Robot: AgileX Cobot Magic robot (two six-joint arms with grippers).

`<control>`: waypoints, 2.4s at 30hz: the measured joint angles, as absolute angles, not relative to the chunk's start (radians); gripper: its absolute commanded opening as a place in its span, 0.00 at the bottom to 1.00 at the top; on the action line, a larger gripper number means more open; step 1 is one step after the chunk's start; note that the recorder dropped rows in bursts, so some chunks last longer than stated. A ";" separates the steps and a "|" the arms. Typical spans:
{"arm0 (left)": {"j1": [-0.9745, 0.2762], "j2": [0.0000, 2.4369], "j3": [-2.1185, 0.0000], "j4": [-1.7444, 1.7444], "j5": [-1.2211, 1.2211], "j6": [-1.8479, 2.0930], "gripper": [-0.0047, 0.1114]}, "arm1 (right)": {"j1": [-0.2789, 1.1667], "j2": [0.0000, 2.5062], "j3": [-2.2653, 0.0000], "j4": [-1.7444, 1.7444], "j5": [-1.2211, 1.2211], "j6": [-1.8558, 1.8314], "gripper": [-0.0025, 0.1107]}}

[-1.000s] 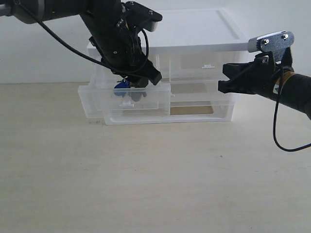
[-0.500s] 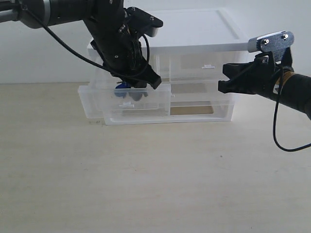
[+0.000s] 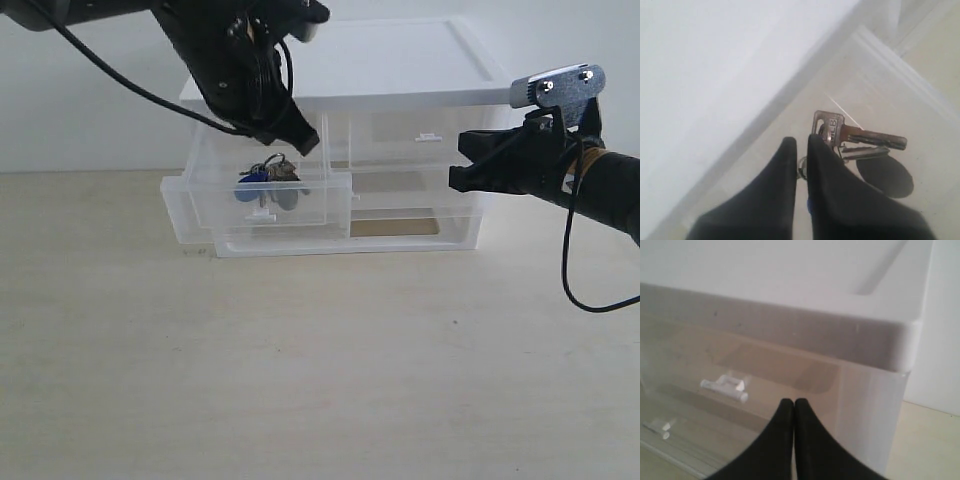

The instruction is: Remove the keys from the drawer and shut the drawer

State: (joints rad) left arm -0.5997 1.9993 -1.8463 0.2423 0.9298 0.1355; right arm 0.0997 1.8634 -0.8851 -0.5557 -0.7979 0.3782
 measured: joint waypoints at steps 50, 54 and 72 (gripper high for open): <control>-0.588 2.068 -1.856 0.190 0.938 0.090 0.08 | 0.100 1.863 -0.885 -0.554 -0.796 0.375 0.02; -0.583 2.039 -1.850 0.193 0.947 0.090 0.08 | 0.100 1.863 -0.885 -0.552 -0.796 0.374 0.02; -0.579 1.977 -1.848 0.128 1.015 0.145 0.47 | 0.100 1.863 -0.885 -0.548 -0.796 0.369 0.02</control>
State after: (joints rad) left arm -0.5788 1.9770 -1.8478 0.1277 1.0153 0.1451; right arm 0.0997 1.8634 -0.8851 -0.5485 -0.7963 0.3689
